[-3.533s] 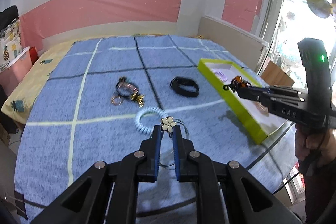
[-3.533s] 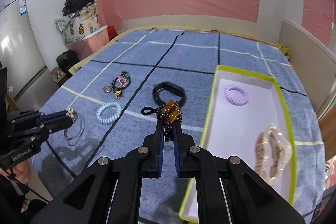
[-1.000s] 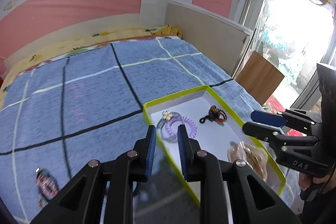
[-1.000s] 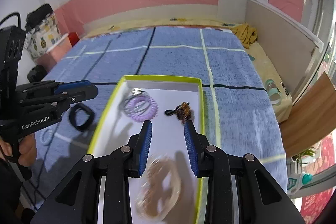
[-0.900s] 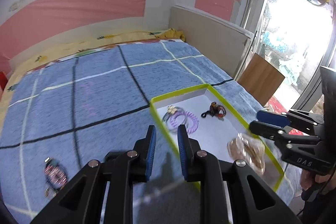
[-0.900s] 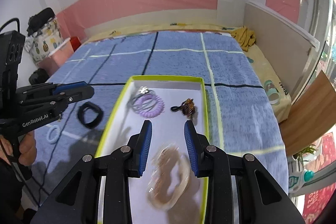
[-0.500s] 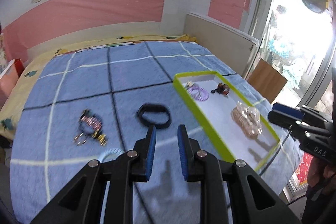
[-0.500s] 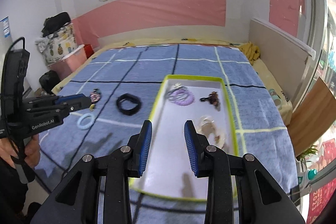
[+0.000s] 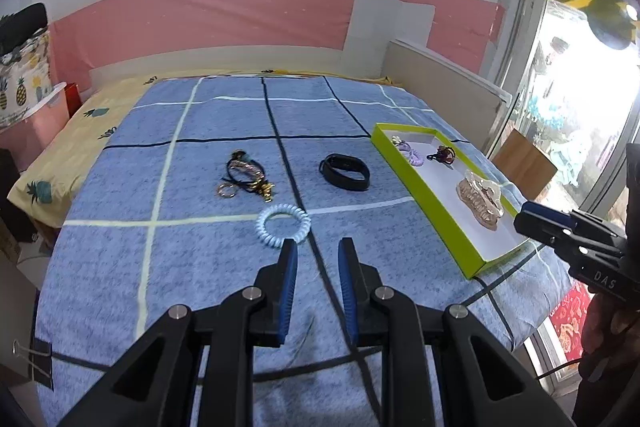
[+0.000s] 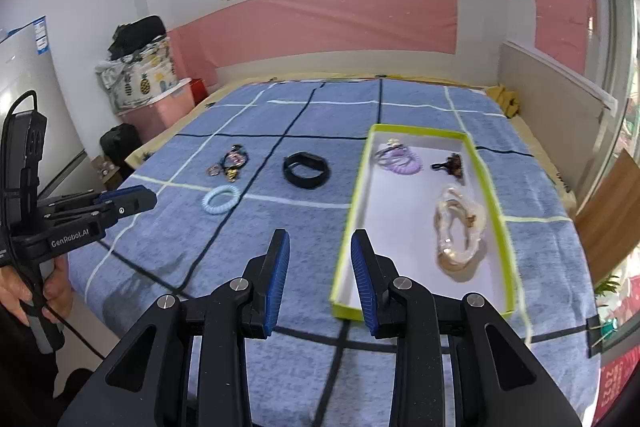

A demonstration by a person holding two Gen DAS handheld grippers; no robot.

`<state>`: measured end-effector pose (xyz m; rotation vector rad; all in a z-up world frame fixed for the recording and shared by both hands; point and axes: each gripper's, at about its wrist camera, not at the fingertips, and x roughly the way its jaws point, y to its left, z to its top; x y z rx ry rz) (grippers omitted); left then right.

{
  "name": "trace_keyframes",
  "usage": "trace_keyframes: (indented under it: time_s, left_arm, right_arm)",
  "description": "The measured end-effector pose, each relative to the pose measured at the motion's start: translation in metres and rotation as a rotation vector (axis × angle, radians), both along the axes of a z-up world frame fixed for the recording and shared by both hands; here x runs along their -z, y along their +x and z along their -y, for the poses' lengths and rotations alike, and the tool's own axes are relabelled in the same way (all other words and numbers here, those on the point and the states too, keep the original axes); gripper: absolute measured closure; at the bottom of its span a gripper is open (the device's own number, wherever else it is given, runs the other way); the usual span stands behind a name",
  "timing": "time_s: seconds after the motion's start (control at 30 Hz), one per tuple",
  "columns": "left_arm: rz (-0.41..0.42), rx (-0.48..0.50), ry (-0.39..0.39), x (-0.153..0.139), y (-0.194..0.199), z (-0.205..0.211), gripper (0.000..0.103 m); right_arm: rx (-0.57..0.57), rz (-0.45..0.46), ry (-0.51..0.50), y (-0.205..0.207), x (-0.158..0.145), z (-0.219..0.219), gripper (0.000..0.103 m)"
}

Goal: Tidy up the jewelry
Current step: 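Grasp the black band with the right gripper while the left reaches the rhinestone bracelet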

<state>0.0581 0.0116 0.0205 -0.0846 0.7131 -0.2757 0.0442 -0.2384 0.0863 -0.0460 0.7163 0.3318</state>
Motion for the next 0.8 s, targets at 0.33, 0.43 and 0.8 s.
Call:
trace_keyframes:
  time_s: [0.33,0.43,0.8]
  left_arm:
    - [-0.008,-0.034,-0.009,0.006,0.002,-0.015,0.081]
    - [-0.02,-0.042,-0.009,0.011,0.007,-0.019,0.081]
    - [-0.046,-0.079,0.002,0.019,0.035,-0.039,0.081]
  right_arm:
    - [-0.035,-0.017,0.002,0.006,0.006,-0.014,0.07]
    - [-0.043,-0.022,0.0,0.012,0.007,-0.018,0.07]
    - [-0.057,-0.046,-0.021,0.052,0.015,-0.04,0.07]
